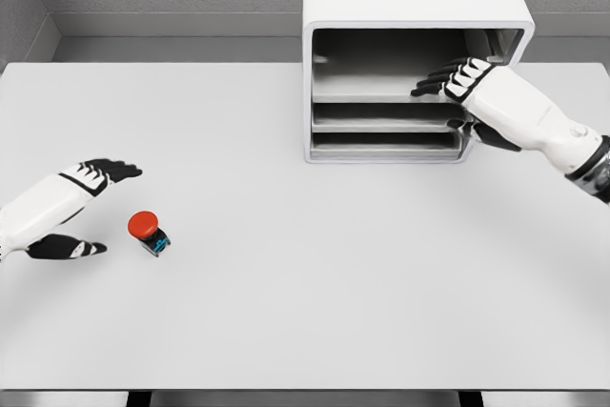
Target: Slide open multi-storey tabletop storage cabinets and put open load switch and slide close multi-storey tabletop storage cabinets
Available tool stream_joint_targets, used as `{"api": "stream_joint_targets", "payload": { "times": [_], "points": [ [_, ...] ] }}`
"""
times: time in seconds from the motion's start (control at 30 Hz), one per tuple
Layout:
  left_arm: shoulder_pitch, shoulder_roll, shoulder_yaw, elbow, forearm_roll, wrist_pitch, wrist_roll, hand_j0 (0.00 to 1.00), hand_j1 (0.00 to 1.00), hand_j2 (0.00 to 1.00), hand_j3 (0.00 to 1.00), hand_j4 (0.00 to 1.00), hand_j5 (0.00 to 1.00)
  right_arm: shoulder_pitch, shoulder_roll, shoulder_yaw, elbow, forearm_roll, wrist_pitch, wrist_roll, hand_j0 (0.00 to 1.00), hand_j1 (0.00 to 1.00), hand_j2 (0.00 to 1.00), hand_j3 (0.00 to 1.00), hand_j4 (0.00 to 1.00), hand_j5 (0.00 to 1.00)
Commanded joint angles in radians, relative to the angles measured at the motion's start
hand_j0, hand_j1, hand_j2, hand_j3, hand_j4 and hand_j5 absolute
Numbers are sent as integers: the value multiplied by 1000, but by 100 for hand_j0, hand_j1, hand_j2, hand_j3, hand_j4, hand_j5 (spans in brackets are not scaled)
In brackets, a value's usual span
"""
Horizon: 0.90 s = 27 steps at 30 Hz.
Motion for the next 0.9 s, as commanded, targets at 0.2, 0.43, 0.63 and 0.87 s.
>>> {"api": "stream_joint_targets", "payload": {
  "times": [0.2,0.43,0.63,0.87],
  "points": [
    [-17,51,-71,3,6,3,0,100,100,100,100,100,100,-14,74,26,37,-6,0,-2,78,78,78,78,78,78],
    [-26,51,-107,7,5,3,0,100,100,100,100,100,100,-28,112,51,37,-5,0,0,78,78,78,78,78,78],
    [-60,49,-133,26,-28,3,0,100,100,100,100,100,100,-52,137,52,86,-5,0,0,79,79,79,79,79,79],
    [-81,51,-157,47,-32,3,0,100,100,100,100,100,100,-110,170,105,217,-6,0,0,79,79,79,79,79,79]
  ]
}}
